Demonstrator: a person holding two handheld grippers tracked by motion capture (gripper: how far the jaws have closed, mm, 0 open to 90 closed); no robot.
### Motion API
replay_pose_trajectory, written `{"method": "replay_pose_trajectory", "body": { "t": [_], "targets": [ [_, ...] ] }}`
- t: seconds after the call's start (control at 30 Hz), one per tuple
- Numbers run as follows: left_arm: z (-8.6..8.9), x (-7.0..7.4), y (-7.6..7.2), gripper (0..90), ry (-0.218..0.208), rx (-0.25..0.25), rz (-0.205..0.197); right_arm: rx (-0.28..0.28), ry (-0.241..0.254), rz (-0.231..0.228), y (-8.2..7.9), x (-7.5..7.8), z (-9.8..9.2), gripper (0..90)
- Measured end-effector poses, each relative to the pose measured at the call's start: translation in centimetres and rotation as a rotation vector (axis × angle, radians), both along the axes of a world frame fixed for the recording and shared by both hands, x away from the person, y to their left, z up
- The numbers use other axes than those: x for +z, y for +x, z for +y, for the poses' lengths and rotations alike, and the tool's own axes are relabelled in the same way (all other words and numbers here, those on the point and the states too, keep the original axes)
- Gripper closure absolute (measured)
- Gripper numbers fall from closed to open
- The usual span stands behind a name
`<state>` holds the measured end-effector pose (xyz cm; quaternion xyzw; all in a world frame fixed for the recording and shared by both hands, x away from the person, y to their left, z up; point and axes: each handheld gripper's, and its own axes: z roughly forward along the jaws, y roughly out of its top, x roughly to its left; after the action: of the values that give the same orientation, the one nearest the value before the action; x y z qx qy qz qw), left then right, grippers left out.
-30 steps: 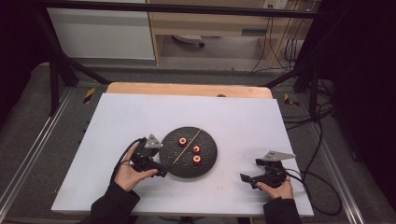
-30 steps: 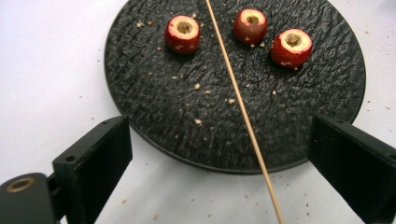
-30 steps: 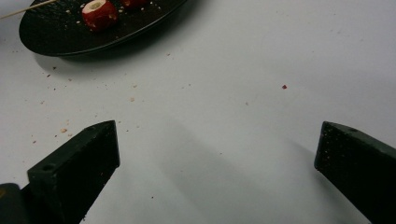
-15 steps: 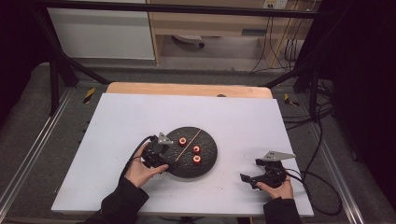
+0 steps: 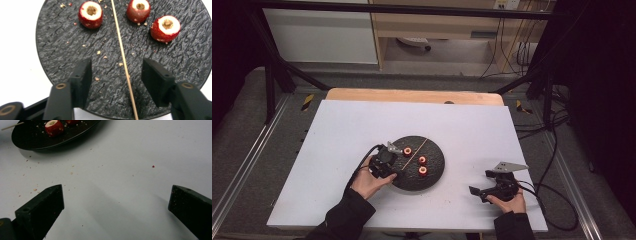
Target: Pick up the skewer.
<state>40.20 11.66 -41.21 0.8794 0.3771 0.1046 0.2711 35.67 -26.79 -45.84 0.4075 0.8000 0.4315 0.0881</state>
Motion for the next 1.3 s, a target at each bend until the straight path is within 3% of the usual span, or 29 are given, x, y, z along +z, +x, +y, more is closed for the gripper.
{"method": "replay_pose_trajectory", "body": {
  "t": [0.3, 0.63, 1.3],
  "targets": [
    [-0.8, 0.0, -0.1, 61.0, 0.042, 0.001, 0.027, 0.003, 0.002, -0.003, 0.0, 0.0, 0.0, 0.9],
    [-1.4, 0.0, -0.2, 75.3, 0.077, 0.01, 0.033, 0.004, 0.001, 0.0, 0.0, 0.0, 0.0, 0.9],
    [-2.1, -0.1, -0.3, 87.5, 0.1, 0.033, 0.032, 0.007, 0.006, 0.002, 0.0, 0.0, 0.0, 0.9]
  ]
}}
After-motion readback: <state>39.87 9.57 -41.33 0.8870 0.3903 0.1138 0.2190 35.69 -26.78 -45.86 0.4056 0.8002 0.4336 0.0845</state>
